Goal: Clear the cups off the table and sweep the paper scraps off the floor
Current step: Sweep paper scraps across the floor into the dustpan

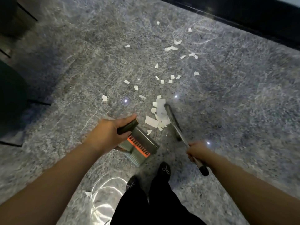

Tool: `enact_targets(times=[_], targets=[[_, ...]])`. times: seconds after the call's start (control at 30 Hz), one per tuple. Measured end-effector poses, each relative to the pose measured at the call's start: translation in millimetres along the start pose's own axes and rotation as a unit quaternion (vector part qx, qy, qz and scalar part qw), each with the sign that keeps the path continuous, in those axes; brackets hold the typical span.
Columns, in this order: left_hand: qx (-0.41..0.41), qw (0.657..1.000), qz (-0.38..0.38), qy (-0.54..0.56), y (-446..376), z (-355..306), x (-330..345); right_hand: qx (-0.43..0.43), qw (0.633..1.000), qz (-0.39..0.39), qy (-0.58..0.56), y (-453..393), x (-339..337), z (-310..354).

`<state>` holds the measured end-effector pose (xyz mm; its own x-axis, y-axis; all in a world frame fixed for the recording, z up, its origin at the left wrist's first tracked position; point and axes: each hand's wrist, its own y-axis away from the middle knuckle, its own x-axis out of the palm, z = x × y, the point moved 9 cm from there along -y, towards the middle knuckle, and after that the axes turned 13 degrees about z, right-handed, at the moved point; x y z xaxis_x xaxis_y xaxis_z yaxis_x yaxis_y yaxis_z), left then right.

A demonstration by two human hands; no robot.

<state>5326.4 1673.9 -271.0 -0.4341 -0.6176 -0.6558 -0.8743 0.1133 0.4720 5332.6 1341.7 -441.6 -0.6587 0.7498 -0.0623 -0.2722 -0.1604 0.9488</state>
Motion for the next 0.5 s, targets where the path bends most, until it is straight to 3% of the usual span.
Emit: enact_targets(times=[0.5], targets=[[0.007,1.000,-0.008,-0.018,36.0,15.0,10.6,0.000,0.985,0.101,0.140,32.4,114.0,-5.7]])
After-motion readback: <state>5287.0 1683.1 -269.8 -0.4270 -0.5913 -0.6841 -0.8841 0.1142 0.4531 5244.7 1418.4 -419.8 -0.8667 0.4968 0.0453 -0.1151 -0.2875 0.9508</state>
